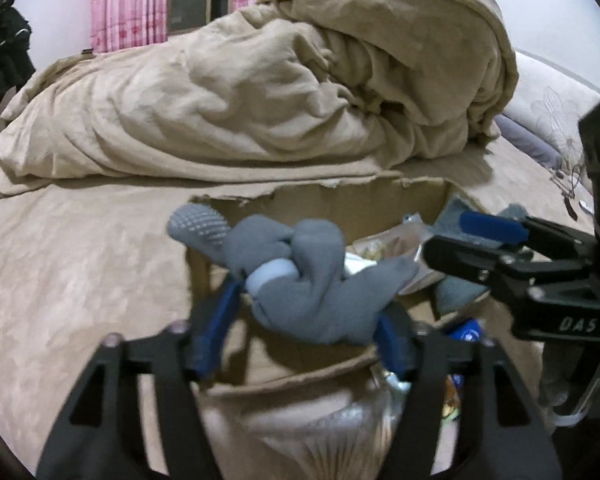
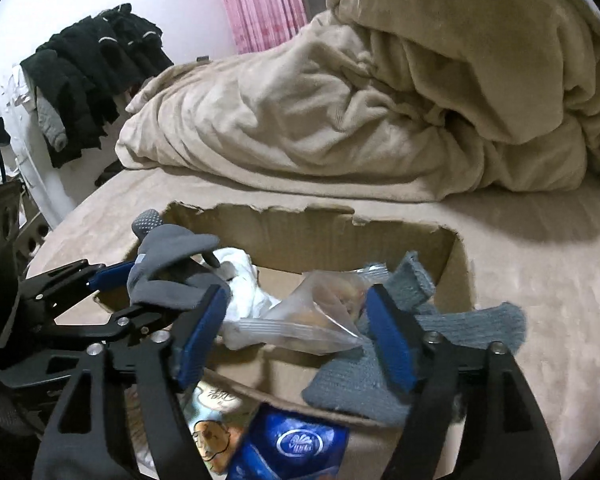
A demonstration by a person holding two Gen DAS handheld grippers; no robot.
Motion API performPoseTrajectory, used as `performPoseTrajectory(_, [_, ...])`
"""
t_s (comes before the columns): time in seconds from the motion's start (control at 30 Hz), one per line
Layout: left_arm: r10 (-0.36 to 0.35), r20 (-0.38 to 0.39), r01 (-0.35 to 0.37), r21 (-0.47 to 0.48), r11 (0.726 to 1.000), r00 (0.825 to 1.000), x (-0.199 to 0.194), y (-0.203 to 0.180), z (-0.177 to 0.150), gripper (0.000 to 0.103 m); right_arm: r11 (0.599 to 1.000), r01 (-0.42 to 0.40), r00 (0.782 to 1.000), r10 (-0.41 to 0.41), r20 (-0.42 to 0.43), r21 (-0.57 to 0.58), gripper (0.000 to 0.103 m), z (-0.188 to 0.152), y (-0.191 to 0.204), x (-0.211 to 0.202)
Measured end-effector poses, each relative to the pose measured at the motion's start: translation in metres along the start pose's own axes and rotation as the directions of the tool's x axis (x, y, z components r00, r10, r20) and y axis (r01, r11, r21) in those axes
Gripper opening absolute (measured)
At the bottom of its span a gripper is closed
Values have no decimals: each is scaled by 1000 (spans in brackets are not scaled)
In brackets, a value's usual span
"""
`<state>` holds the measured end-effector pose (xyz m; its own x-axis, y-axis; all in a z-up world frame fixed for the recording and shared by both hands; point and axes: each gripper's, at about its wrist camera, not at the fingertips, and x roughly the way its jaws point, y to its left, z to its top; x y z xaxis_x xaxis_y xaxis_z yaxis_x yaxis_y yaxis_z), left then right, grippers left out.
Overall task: Organize objects
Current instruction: 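Carry the glove and snack bag into the box and open both tools, then grasp the cotton swab bag with the left tool while the right tool grasps the blue tissue pack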
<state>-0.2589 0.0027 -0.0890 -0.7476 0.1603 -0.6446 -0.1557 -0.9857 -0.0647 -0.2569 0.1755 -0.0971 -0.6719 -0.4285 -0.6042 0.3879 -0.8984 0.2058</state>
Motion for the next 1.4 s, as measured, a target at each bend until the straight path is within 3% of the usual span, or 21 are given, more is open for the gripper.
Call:
performPoseTrajectory(0.3, [24, 95, -20, -53, 998, 995, -61, 0, 4, 90, 999, 27, 997, -29, 70, 29, 77, 6, 2, -49])
performPoseTrajectory(0.63, [35, 165, -21, -83, 996, 986, -146, -18, -12, 92, 999, 18, 992, -23, 120, 43, 77, -1, 21, -122])
performPoseTrajectory(0.87, [23, 171, -10, -77, 997, 985, -184, -34, -24, 92, 1000, -9, 990, 6, 140, 20, 81, -15, 37, -158])
performPoseTrajectory(1.1, [20, 129, -8, -97, 995, 991, -191, -37, -46, 93, 1000, 6, 989, -6, 146, 1, 87, -25, 42, -168])
performPoseTrajectory(1.4, [34, 29, -31, -113, 993, 999, -154, -34, -64, 93, 999, 10, 998, -8, 57, -39, 87, -40, 46, -138])
